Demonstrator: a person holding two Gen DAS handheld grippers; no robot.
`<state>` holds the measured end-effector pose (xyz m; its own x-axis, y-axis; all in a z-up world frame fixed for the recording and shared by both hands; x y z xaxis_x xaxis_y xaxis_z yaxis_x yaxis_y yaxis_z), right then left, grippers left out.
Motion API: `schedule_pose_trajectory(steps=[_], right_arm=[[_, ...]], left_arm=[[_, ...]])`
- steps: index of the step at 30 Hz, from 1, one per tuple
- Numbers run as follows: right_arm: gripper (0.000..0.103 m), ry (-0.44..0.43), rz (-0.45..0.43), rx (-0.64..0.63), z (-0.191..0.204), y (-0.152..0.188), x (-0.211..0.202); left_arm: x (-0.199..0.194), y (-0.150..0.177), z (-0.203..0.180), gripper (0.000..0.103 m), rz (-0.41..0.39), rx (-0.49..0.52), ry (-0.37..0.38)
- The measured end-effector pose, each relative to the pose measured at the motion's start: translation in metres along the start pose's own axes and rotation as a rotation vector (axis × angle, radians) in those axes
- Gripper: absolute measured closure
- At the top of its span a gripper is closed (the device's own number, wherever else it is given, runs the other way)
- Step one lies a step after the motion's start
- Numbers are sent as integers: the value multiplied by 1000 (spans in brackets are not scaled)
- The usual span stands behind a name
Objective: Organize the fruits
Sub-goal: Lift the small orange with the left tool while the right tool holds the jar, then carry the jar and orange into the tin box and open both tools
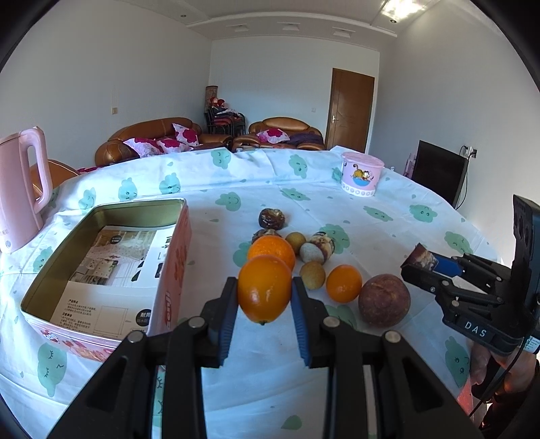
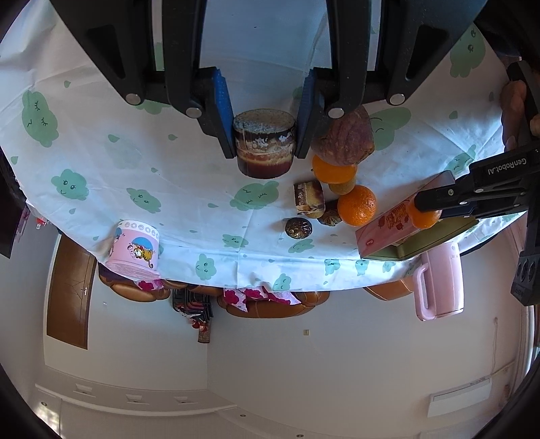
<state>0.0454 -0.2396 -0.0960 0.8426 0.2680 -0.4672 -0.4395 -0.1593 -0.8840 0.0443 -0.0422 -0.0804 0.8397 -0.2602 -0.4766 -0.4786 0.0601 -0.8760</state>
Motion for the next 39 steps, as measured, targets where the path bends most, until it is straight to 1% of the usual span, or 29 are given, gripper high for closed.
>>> schedule_pose_trajectory(steps=[16,29,34,37,39], right_arm=[[67,-9,-103,-14,1,0,-16],[67,-12,-176,-26,3,3,-28],[67,-13,-212,-36,5,3,-33],[67,1,-231,-44,6,1,-37],[67,-22,-238,-25,6,-5,-39]], left_arm=[[-11,-1,-3,71,-61,15,-6],[-21,-1,-11,71,-116,51,-20],[-27,-3,-12,71,-152,61,-38],[-31,-7,-12,71,-155,63,-40],[-36,-11,-9,71,-162,66,-60]])
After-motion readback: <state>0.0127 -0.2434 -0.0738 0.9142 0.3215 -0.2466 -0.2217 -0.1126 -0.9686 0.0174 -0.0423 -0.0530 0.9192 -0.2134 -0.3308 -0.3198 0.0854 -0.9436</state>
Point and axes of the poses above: each gripper's, at about its wrist camera, not at the fingertips, and x roughly the way its jaws point, z to its left, y to its underside, the point moved 2 cm from there along x, roughly the way its jaws point, and after that the axes turned 4 degrees about -z, right-handed, at the moved point
